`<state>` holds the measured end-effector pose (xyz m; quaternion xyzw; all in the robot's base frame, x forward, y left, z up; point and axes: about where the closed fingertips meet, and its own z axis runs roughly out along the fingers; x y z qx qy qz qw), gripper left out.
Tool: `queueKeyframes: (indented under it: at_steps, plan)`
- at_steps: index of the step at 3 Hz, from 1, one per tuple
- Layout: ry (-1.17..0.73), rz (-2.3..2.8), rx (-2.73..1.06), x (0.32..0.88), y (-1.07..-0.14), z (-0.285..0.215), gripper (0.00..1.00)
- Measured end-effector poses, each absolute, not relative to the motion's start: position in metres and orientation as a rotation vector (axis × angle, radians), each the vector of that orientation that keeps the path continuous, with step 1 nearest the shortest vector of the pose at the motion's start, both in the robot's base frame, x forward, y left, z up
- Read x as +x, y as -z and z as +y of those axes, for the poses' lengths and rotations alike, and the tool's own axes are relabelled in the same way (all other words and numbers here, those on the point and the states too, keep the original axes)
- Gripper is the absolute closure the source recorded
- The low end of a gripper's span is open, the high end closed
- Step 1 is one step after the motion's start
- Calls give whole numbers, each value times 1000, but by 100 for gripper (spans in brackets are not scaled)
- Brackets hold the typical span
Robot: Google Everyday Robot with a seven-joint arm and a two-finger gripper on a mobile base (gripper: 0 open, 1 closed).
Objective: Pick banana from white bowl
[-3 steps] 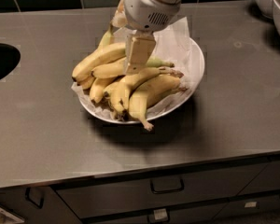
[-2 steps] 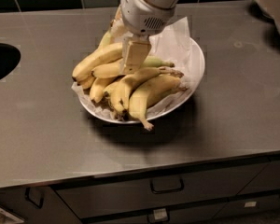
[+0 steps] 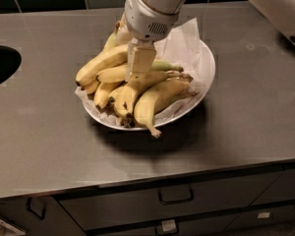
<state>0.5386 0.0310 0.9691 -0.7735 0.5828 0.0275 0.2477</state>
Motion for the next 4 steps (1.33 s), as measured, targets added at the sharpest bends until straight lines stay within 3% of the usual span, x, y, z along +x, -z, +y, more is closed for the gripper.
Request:
queueKeyframes:
  at_steps: [3, 4]
  plan:
    - [50, 1496, -2121, 524, -1003, 51, 35]
    - [52, 1512, -2102, 526, -1000, 47, 42]
